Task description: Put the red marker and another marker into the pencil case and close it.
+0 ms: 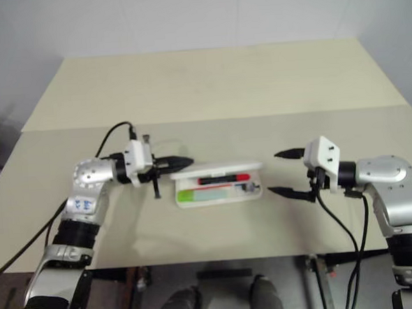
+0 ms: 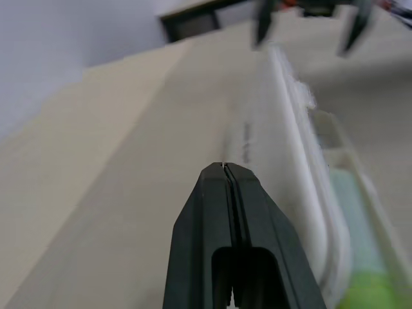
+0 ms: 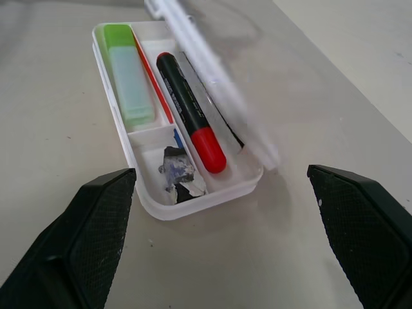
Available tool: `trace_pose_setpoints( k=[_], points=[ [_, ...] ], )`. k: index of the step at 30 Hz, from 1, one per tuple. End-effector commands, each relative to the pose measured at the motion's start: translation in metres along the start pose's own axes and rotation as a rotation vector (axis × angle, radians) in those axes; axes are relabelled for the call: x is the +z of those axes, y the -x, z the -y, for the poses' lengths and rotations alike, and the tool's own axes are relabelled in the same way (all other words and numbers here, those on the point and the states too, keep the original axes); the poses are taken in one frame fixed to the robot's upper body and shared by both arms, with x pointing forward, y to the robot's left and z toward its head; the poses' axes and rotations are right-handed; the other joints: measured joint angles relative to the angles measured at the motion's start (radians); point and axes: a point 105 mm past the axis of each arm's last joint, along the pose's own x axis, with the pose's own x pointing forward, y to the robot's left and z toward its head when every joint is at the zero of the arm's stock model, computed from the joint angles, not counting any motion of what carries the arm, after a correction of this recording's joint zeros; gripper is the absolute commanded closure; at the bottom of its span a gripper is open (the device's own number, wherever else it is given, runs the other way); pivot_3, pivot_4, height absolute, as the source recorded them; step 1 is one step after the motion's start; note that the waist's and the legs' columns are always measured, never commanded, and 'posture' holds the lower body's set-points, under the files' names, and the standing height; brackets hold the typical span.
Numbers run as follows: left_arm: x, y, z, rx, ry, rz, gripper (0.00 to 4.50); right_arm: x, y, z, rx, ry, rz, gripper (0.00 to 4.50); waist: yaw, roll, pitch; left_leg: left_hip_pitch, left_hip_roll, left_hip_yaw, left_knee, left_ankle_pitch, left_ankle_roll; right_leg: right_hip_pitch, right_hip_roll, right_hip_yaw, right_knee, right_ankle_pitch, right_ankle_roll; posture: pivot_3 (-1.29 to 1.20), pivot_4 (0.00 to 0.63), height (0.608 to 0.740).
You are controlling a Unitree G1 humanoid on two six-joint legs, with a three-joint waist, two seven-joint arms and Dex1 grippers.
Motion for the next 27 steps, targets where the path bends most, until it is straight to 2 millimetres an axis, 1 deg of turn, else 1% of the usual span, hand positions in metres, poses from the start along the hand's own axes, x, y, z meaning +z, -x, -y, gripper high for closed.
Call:
trace_pose_setpoints(
  k=[1, 5, 10, 15, 20, 22, 27],
  points=[
    [0.015, -0.014, 0.007, -0.083, -0.053, 0.0, 4.45, 0.011, 0.005, 0.002, -0.033, 0.035, 0.031, 0.0, 0.002, 0.0, 0.0, 0.0, 0.0, 0.0, 0.0, 0.0, 0.0, 0.0, 0.0, 0.0, 0.0, 0.0, 0.0, 0.0, 0.15, 0.74],
    [0.005, -0.018, 0.017, -0.116, -0.019, -0.042, 4.45, 0.011, 0.007, -0.002, -0.047, 0.03, 0.031, 0.0, 0.001, 0.0, 0.0, 0.0, 0.0, 0.0, 0.0, 0.0, 0.0, 0.0, 0.0, 0.0, 0.0, 0.0, 0.0, 0.0, 0.15, 0.74],
    [-0.013, -0.027, 0.036, -0.185, 0.042, -0.11, 4.45, 0.011, 0.009, -0.01, -0.074, 0.015, 0.035, 0.0, 0.003, 0.0, 0.0, 0.001, 0.0, 0.0, 0.001, 0.0, 0.0, 0.001, 0.0, 0.0, 0.001, 0.0, 0.0, 0.0, 0.15, 0.74],
    [-0.021, -0.032, 0.042, -0.198, 0.089, -0.141, 4.45, 0.013, 0.009, -0.015, -0.09, 0.007, 0.039, 0.0, 0.002, 0.0, 0.0, 0.001, 0.0, 0.0, 0.001, 0.0, 0.0, 0.001, 0.0, 0.0, 0.001, 0.0, 0.0, 0.0, 0.15, 0.74],
    [-0.031, -0.036, 0.047, -0.202, 0.097, -0.184, 4.45, 0.016, 0.007, -0.018, -0.102, 0.003, 0.047, 0.0, 0.002, 0.0, 0.0, 0.001, 0.0, 0.0, 0.001, 0.0, 0.0, 0.001, 0.0, 0.001, 0.001, 0.0, 0.0, 0.0, 0.15, 0.74],
    [-0.035, -0.036, 0.049, -0.218, 0.08, -0.218, 4.45, 0.018, 0.006, -0.02, -0.103, 0.002, 0.052, 0.0, 0.002, 0.0, 0.0, 0.001, 0.0, 0.0, 0.001, 0.0, 0.001, 0.001, 0.0, 0.001, 0.001, 0.0, 0.0, 0.0, 0.15, 0.74],
    [-0.037, -0.038, 0.053, -0.245, 0.043, -0.249, 4.45, 0.023, 0.002, -0.024, -0.106, -0.003, 0.069, 0.0, 0.003, 0.0, 0.0, 0.003, 0.0, 0.0, 0.001, 0.0, 0.001, 0.003, 0.0, 0.001, 0.001, 0.0, 0.0, 0.0, 0.15, 0.74]
  ],
)
